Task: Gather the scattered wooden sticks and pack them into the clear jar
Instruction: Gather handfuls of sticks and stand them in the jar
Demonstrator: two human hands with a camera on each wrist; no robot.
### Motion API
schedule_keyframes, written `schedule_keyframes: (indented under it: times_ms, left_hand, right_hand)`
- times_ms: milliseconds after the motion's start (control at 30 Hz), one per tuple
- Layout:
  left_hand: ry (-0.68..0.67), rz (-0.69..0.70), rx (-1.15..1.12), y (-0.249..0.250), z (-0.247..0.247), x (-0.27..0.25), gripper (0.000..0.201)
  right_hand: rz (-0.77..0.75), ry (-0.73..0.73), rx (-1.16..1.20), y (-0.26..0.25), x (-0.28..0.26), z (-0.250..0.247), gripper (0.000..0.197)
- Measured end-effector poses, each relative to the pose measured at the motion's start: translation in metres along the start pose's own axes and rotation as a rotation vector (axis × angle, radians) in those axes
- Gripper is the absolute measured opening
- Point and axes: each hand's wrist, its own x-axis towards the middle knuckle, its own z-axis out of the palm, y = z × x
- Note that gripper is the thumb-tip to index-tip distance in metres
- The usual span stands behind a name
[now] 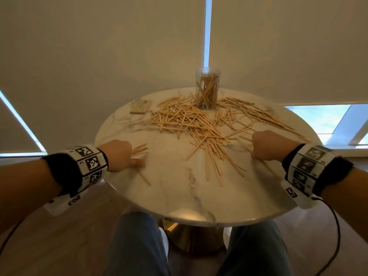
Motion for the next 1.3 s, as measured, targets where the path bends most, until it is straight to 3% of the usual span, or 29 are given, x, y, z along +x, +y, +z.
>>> schedule_keyframes:
  times_ms: [67,200,267,400,500,600,733,800,933,1033,1133,1300]
  left_hand:
    - [-0.022,0.008,0.032,0.008,0.002,-0.001,0.055]
    - [-0.016,0.039,0.021,0.035,-0.009,0.005,0.023]
    - [-0.027,0.036,0.019,0.047,-0.015,0.010,0.019]
    - [-0.032,0.036,-0.022,0.062,-0.021,0.024,0.029]
    - [-0.046,0.062,-0.158,0.068,-0.023,0.034,0.035]
    - [-0.076,0.101,-0.385,0.078,-0.019,0.045,0.039]
    - [0.001,0.074,-0.592,0.096,-0.025,0.052,0.045]
    - [0.031,0.045,-0.674,0.102,-0.031,0.053,0.056]
    - [0.026,-0.063,-0.935,0.104,-0.032,0.056,0.058]
    - [0.040,-0.040,-1.049,0.101,-0.030,0.058,0.042]
    - [0.033,-0.019,-1.191,0.098,-0.028,0.055,0.029]
    - [0.010,-0.035,-1.295,0.101,-0.031,0.041,0.025]
  right_hand:
    - [-0.008,-0.014,-0.019,-0.003,0.000,0.000,0.025]
    - [0.008,-0.056,-0.004,-0.005,-0.003,0.001,0.023]
    - [0.008,-0.081,-0.002,-0.005,-0.006,0.004,0.022]
    - [0.011,-0.108,0.036,0.000,-0.011,0.003,0.029]
    - [0.013,-0.118,0.238,0.004,-0.016,-0.007,0.036]
    - [0.008,-0.123,0.497,0.002,-0.019,-0.015,0.030]
    - [-0.004,-0.098,0.397,-0.025,-0.025,-0.021,0.035]
    - [-0.096,-0.072,0.297,-0.046,-0.029,-0.019,0.042]
    - [-0.183,-0.100,0.117,-0.078,-0.025,-0.004,0.068]
    - [-0.198,-0.127,0.089,-0.085,-0.023,-0.005,0.063]
    - [-0.192,-0.179,0.186,-0.082,-0.024,-0.015,0.036]
    - [-0.128,-0.183,0.240,-0.082,-0.025,-0.018,0.015]
